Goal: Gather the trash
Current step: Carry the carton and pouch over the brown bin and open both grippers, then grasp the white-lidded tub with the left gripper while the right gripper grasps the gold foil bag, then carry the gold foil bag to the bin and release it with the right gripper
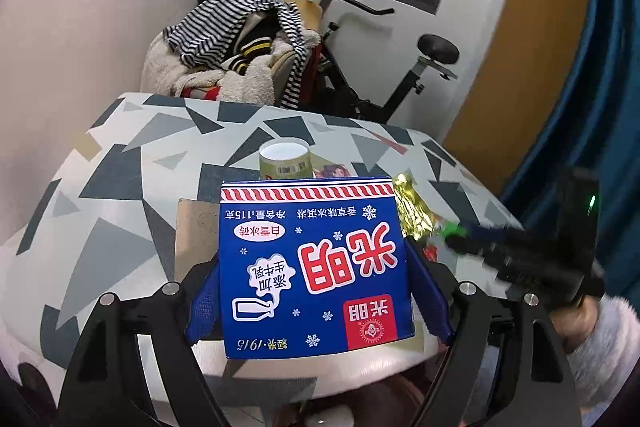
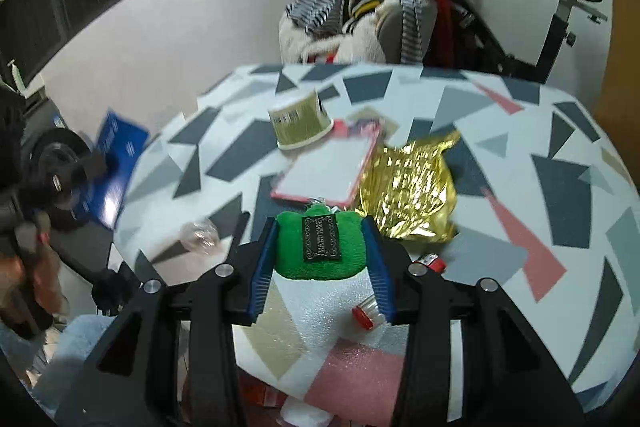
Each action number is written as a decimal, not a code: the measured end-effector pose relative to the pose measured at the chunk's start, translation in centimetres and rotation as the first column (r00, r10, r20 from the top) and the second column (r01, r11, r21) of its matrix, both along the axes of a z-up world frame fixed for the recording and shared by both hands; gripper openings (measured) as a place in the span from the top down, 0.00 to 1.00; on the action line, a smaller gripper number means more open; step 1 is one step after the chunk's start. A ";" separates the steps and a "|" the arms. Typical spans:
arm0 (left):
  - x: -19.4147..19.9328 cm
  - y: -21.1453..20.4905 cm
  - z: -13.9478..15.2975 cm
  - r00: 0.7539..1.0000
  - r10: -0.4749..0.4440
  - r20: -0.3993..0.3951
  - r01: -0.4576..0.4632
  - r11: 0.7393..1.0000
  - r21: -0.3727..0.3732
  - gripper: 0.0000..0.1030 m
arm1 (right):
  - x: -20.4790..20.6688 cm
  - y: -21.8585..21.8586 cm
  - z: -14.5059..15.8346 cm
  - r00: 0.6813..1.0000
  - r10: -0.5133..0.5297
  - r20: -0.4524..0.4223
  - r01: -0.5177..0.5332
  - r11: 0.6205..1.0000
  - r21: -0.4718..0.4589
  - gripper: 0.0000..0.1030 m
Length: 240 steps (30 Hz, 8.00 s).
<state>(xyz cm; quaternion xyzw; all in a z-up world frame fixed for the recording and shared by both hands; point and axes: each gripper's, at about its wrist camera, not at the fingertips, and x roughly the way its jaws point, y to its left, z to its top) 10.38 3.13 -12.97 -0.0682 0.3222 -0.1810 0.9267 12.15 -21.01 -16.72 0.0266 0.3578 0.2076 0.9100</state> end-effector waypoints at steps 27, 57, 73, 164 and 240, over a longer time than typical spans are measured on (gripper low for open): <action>-9.3 -9.8 -18.9 0.846 -0.260 -0.466 0.414 0.870 0.267 0.23 | -10.9 -2.2 0.2 1.000 0.016 0.000 -0.016 1.000 -0.020 0.57; -11.3 2.0 -10.6 0.986 0.079 -0.145 -0.071 0.996 0.059 0.08 | -12.6 1.8 -9.9 0.976 0.091 -0.197 -0.094 0.996 -0.003 0.57; -12.8 3.0 -11.2 0.979 0.169 -0.111 -0.158 0.983 0.096 0.06 | -11.8 6.6 -20.0 0.874 0.087 -0.479 -0.221 0.948 -0.230 0.57; 25.4 -6.0 -6.6 0.977 -0.043 -0.210 0.070 0.990 0.123 0.29 | 12.1 -7.7 -5.3 0.957 -0.159 -0.241 0.203 0.964 0.172 0.41; -11.4 -0.7 -3.8 0.996 -0.017 -0.089 0.022 0.998 0.061 0.29 | -12.2 2.8 -14.5 0.903 0.098 -0.419 -0.110 0.994 -0.005 0.87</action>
